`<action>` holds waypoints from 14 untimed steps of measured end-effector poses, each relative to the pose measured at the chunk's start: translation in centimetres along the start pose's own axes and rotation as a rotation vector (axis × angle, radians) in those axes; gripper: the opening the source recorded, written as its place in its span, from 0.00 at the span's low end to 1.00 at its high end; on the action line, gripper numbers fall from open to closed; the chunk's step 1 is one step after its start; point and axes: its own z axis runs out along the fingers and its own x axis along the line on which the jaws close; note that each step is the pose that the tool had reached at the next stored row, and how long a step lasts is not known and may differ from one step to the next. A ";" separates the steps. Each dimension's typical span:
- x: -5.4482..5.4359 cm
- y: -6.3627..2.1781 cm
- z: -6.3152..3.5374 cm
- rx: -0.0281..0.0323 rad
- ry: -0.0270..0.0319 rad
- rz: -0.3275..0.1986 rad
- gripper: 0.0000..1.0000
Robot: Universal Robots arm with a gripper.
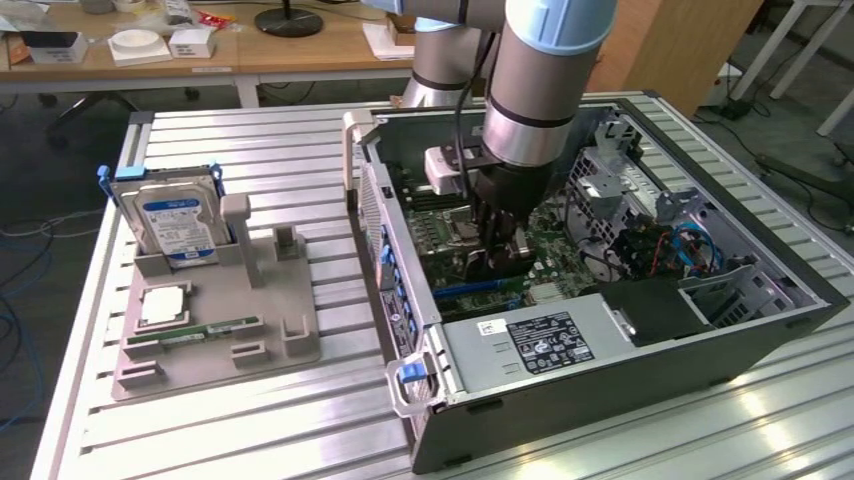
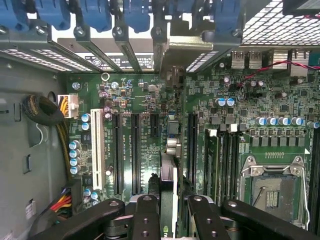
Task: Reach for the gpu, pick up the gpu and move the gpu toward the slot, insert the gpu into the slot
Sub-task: 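Insert the gpu into the slot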
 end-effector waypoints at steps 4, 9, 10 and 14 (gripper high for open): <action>0.0 0.12 0.15 -0.0003 0.0003 0.000 0.27; 0.0 0.43 0.36 -0.0004 0.0002 0.000 0.27; 0.0 0.49 0.41 -0.0004 0.0001 0.000 0.27; 0.0 0.66 0.57 -0.0004 0.0001 0.000 0.27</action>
